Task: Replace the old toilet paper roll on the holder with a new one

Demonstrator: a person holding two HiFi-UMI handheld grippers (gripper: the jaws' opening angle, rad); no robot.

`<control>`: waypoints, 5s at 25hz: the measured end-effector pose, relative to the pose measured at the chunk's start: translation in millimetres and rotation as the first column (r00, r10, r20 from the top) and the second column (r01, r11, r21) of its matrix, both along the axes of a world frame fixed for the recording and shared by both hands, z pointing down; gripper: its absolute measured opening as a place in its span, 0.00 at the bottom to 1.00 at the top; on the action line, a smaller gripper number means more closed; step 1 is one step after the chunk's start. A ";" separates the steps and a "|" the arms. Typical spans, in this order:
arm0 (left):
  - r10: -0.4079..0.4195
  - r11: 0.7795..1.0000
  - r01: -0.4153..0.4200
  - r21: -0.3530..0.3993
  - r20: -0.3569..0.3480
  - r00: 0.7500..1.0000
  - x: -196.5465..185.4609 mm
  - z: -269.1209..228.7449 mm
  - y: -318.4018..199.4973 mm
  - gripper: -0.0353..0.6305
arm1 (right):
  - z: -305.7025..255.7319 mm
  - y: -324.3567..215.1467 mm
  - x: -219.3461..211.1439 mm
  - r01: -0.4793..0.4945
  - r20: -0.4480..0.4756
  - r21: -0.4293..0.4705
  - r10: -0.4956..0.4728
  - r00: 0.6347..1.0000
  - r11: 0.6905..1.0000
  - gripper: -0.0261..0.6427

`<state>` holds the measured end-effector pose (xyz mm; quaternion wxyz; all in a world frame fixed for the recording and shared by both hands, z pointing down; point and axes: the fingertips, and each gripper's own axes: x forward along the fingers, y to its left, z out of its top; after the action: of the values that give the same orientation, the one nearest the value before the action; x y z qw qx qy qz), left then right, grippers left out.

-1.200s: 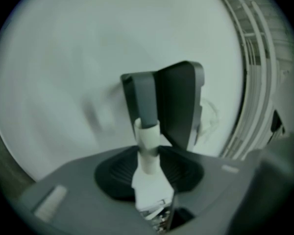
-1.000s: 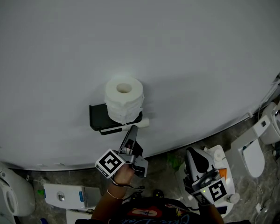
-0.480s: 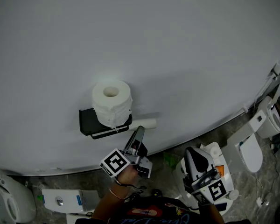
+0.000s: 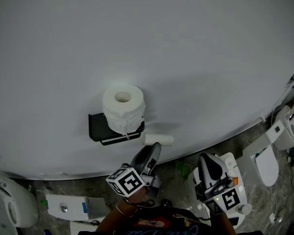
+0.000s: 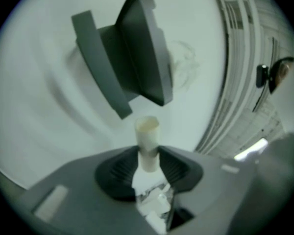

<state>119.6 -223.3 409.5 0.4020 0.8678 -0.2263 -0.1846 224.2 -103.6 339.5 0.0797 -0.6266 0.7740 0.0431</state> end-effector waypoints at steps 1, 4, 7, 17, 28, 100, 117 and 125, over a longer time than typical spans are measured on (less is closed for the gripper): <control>-0.007 0.999 0.006 0.032 0.037 0.999 -5.7 -1.5 3.4 0.25 | -0.8 -2.7 -1.2 0.007 0.003 0.004 -0.007 1.000 1.000 0.06; -0.037 0.989 0.012 0.149 0.167 0.985 -24.3 -5.6 14.1 0.25 | -2.3 -12.5 -9.4 0.037 0.007 0.014 -0.037 0.999 0.999 0.06; -0.099 0.962 0.017 0.272 0.292 0.951 -44.6 -10.8 23.7 0.25 | -3.1 -19.6 -21.7 0.072 0.014 0.019 -0.072 0.997 0.997 0.06; -0.402 0.818 0.044 0.574 0.515 0.757 -98.1 -24.3 39.2 0.26 | 3.6 -13.2 -45.5 0.112 0.027 0.005 -0.112 0.993 0.994 0.06; -0.419 0.806 0.049 0.589 0.511 0.750 -103.7 -27.9 49.9 0.26 | -0.3 -10.9 -56.7 0.138 0.015 0.014 -0.138 0.990 0.990 0.06; -0.524 0.791 0.135 0.596 0.547 0.653 -155.2 -27.8 56.2 0.26 | 3.1 -63.1 -43.7 0.560 0.226 0.007 -0.546 0.806 0.829 0.34; -0.574 0.783 0.205 0.588 0.554 0.604 -189.2 -25.8 60.0 0.26 | 36.8 -126.6 -99.5 0.634 0.350 -0.028 -0.587 0.730 0.773 0.33; -0.591 0.776 0.228 0.588 0.550 0.590 -201.4 -24.7 62.4 0.26 | 41.8 -129.4 -140.3 0.684 0.371 -0.032 -0.627 0.685 0.729 0.33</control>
<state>-81.8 -160.9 384.7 0.0103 0.8582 -0.5126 0.0262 83.9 -233.0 381.3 0.1671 -0.3092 0.9223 -0.1610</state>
